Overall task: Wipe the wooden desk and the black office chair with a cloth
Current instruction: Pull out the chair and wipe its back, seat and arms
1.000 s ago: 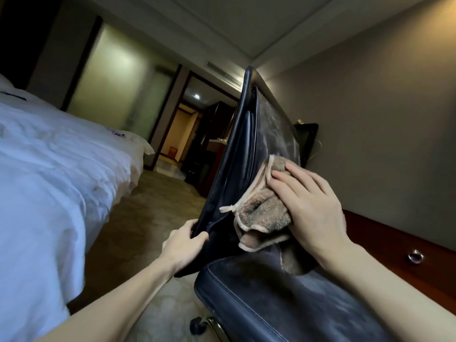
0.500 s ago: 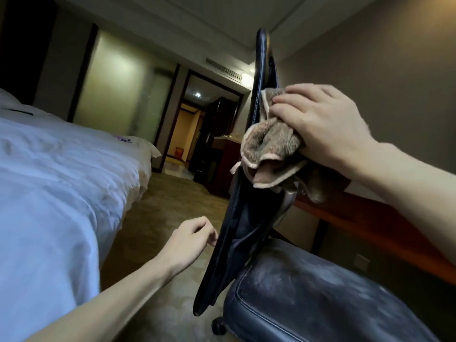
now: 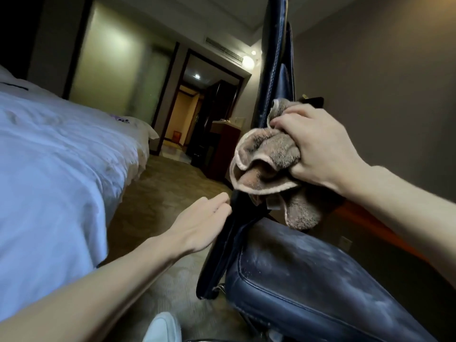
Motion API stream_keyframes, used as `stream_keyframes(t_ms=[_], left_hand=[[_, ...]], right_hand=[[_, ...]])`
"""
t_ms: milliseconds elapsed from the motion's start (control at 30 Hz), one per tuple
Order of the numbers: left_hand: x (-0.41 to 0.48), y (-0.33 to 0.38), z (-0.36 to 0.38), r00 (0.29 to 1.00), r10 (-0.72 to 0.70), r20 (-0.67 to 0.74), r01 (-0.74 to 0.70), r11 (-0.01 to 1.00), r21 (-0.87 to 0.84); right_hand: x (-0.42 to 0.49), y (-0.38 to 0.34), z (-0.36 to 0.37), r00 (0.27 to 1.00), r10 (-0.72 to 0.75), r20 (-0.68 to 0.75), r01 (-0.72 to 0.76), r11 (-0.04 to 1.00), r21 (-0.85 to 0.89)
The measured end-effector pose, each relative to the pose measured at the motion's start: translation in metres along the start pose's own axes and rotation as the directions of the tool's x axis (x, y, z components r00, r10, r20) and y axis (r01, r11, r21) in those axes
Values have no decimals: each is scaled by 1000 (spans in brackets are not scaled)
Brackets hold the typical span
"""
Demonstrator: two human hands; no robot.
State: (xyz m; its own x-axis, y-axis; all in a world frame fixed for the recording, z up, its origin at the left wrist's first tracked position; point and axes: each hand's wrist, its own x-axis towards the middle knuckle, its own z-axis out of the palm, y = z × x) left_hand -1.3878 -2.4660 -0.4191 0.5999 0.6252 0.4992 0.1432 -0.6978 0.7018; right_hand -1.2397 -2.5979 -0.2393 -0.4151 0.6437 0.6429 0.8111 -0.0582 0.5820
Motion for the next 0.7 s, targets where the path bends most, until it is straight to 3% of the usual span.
stream_keyframes(t_ms=[100,233,367,433,533,633,700], left_hand=[[-9,4,5,999,37,-6,-37,999,40],[-17,3,11,998,44,-33,-42,998,51],[-16,5,12,997,25,-77,-24,1000,19],[-15,5,12,996,8,-94,-9,1000,-4],[-16,0,11,995,22,-95,-22,1000,-1],[-17,3,8,997,15,-74,-16,1000,-14],[-17,5,8,998,-4,-69,1,999,-43]], right_hand=[[-30,-9,4,998,-16,-59,19,999,50],[-86,-36,37,996,-83,31,79,991,110],[-118,-62,63,950,-270,155,248,958,146],[-114,-62,64,927,-345,149,331,937,107],[-99,-50,47,949,-296,-103,303,952,53],[-76,-30,20,900,-174,-400,183,983,-16],[-58,-15,6,885,-108,-454,98,994,-45]])
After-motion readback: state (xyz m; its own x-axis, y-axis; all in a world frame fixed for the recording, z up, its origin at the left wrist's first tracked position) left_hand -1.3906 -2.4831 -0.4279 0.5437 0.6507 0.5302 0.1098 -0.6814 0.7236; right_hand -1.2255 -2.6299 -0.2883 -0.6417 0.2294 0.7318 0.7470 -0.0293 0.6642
